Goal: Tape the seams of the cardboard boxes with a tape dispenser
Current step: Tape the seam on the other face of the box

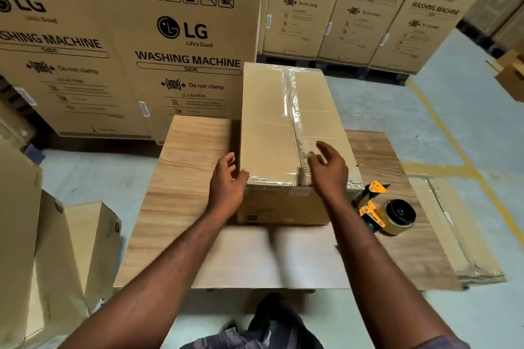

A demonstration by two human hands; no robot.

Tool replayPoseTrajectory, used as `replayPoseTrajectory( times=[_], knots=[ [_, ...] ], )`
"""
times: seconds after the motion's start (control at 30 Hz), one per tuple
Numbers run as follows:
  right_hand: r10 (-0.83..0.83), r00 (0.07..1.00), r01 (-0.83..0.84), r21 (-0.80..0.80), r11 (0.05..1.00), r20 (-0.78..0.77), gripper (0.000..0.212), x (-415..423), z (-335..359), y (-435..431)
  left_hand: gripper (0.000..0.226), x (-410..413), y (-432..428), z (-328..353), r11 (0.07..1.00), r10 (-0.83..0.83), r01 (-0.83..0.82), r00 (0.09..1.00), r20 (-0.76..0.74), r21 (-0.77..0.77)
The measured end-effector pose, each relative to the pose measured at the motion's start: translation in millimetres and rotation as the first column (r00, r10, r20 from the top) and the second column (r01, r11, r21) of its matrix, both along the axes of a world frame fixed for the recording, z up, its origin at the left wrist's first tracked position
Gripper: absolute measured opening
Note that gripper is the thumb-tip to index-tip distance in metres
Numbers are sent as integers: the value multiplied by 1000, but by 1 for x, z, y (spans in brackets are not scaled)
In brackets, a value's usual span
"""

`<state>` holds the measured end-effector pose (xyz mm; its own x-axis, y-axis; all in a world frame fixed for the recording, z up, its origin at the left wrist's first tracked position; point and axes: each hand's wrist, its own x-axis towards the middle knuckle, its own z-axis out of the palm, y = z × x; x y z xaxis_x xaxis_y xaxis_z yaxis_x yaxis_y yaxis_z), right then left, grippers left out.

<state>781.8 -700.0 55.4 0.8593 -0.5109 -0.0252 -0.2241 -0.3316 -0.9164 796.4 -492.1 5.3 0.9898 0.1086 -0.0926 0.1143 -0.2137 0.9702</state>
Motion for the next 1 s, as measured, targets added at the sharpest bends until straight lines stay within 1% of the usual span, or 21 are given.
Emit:
replayPoseTrajectory(
  times=[0.07, 0.17, 0.23, 0.27, 0.4, 0.5, 0.63, 0.73, 0.83, 0.97, 1.0],
  knots=[
    [-7, 994, -11, -170, 985, -109, 54, 12, -6, -24, 65, 13, -5, 0, 1000, -14, 15, 1000, -27, 11],
    [-4, 983, -67, -381, 922, -182, 54, 38, -13, -51, 71, 40, -13, 2, 998, -31, 34, 998, -63, 49],
    [-29, 969, -89, -454, 887, -246, 57, 53, -15, -61, 72, 58, -19, 4, 995, -28, 35, 997, -77, 93],
    [-31, 963, -101, -464, 880, -267, 60, 62, -15, -66, 71, 69, -23, 6, 993, -28, 37, 996, -81, 116],
    [25, 934, -175, -394, 903, -357, 70, 99, -17, -88, 68, 112, -37, 15, 980, -37, 57, 993, -108, 189],
    [66, 907, -219, -332, 917, -416, 71, 130, -13, -104, 67, 149, -44, 17, 968, -59, 88, 990, -130, 234],
    [128, 883, -258, -240, 936, -451, 69, 167, -7, -116, 74, 193, -48, 21, 958, -89, 133, 980, -177, 255],
    [172, 890, -273, -190, 943, -423, 68, 192, -8, -124, 72, 216, -50, 18, 951, -94, 136, 982, -163, 276],
    [180, 901, -266, -176, 948, -394, 66, 206, -15, -133, 71, 228, -54, 12, 948, -81, 123, 985, -153, 294],
    [192, 919, -252, -139, 958, -344, 64, 208, -20, -137, 86, 230, -52, 9, 941, -82, 131, 983, -166, 313],
    [196, 921, -252, -130, 959, -335, 64, 208, -21, -138, 87, 230, -52, 8, 939, -78, 131, 982, -172, 319]
  ],
)
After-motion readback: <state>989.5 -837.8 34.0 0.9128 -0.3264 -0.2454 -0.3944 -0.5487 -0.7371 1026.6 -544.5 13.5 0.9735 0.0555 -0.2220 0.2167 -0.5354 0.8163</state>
